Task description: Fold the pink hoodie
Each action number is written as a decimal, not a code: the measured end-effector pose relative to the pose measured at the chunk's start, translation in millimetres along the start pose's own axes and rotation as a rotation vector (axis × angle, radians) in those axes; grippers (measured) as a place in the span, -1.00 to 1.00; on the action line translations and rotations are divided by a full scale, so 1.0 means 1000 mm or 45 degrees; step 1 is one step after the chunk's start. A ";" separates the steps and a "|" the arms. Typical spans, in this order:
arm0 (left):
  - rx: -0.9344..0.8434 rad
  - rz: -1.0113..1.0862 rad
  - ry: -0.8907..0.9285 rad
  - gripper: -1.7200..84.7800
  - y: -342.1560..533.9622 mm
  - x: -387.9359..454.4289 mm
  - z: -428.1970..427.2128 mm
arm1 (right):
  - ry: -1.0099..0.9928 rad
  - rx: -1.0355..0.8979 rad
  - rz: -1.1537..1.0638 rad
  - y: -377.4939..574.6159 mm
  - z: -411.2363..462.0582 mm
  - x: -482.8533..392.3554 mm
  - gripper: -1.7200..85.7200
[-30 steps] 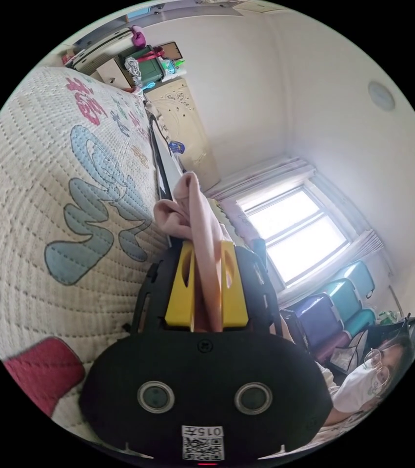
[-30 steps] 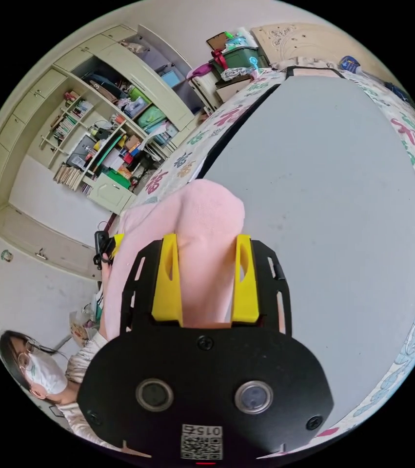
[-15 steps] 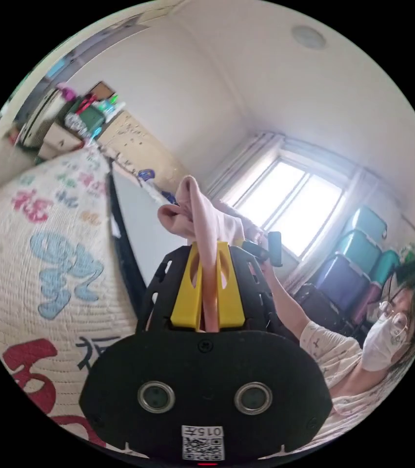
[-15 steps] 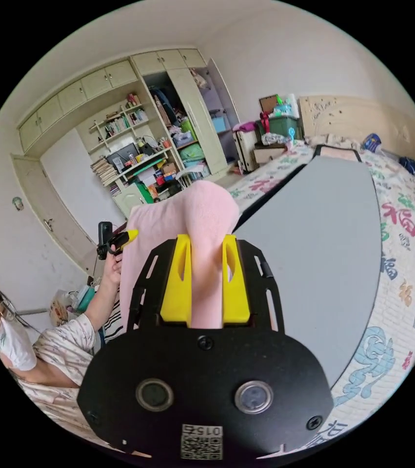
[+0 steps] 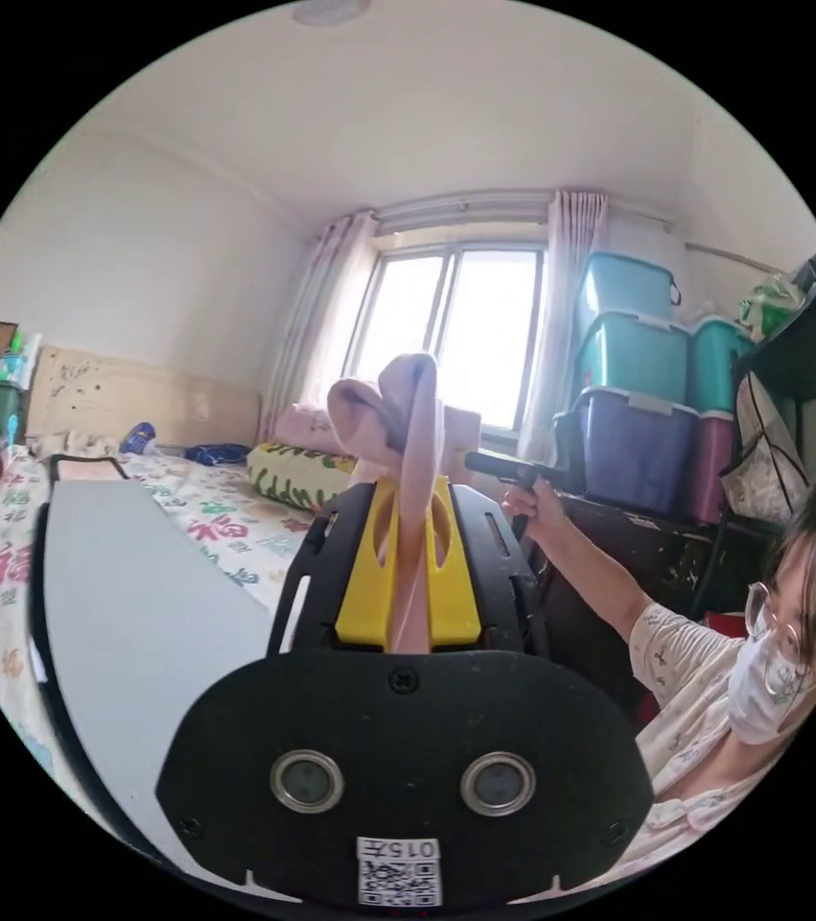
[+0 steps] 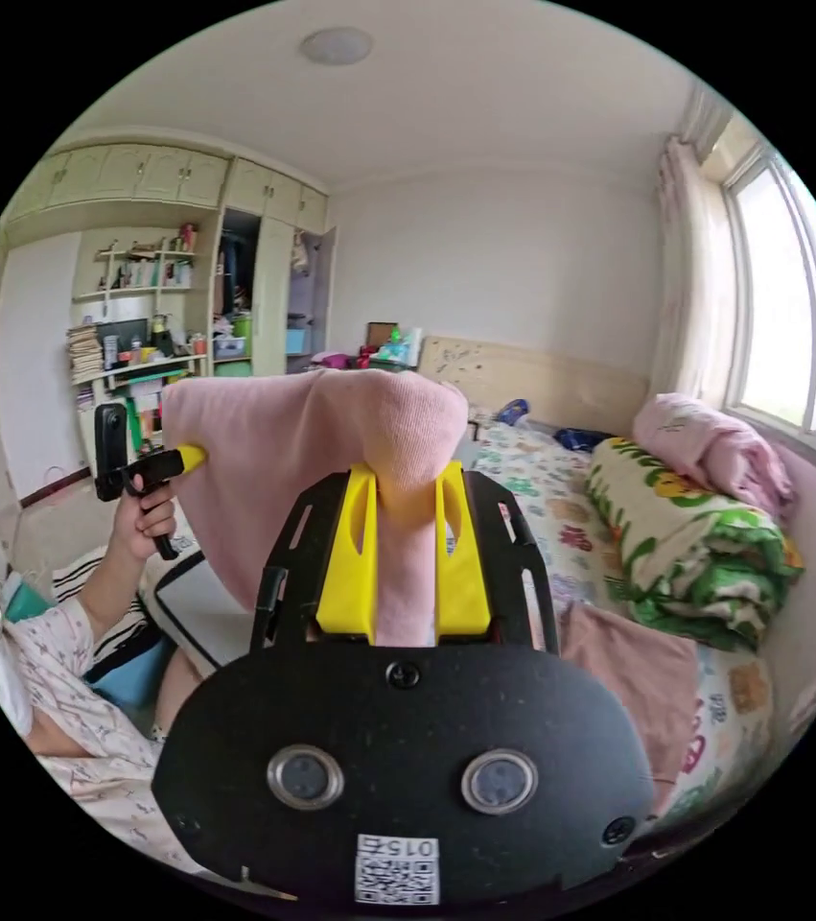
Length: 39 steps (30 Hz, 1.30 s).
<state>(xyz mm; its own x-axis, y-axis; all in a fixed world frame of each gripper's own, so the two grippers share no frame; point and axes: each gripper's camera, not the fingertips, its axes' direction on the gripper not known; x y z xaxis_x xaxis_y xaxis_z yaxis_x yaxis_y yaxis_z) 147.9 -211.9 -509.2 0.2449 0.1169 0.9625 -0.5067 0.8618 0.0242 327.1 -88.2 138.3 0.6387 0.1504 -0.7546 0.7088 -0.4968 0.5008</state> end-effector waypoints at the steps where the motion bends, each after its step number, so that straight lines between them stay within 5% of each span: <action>1: -0.028 -0.003 0.058 -0.92 0.004 0.000 0.032 | 0.090 0.005 0.011 0.001 -0.023 0.016 -0.75; 7: -0.099 -0.079 0.417 -0.91 0.035 -0.014 0.198 | 0.580 -0.046 0.058 -0.012 -0.097 0.092 -0.76; 13: -0.186 -0.373 0.695 -0.88 0.098 -0.073 0.362 | 0.945 -0.236 0.039 -0.026 -0.062 0.182 -0.76; 19: -0.387 -0.565 0.300 -0.76 0.181 -0.159 0.502 | 1.092 -0.492 0.292 -0.009 0.089 0.357 -0.77; 25: -0.400 -0.188 -0.015 -0.70 0.221 -0.183 0.522 | 1.487 -0.407 0.110 0.042 0.212 0.445 -0.97; 30: -0.523 -0.145 0.145 -0.66 0.247 -0.189 0.583 | 1.416 -0.632 0.159 0.072 0.310 0.542 -0.98; 34: -0.635 -0.183 0.145 -0.70 0.279 -0.215 0.645 | 1.557 -0.915 0.023 0.112 0.408 0.600 -0.98; 39: -0.750 -0.094 0.019 -0.77 0.304 -0.237 0.678 | 1.967 -1.033 -0.555 0.184 0.519 0.601 -0.98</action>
<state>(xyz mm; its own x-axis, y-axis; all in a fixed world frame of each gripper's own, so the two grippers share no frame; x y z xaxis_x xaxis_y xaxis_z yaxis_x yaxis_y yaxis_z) -624.8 -312.6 -546.7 0.2754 0.0496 0.9601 0.0550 0.9962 -0.0673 685.9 -533.1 -443.0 -0.2786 0.9574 -0.0760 0.5362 0.2207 0.8147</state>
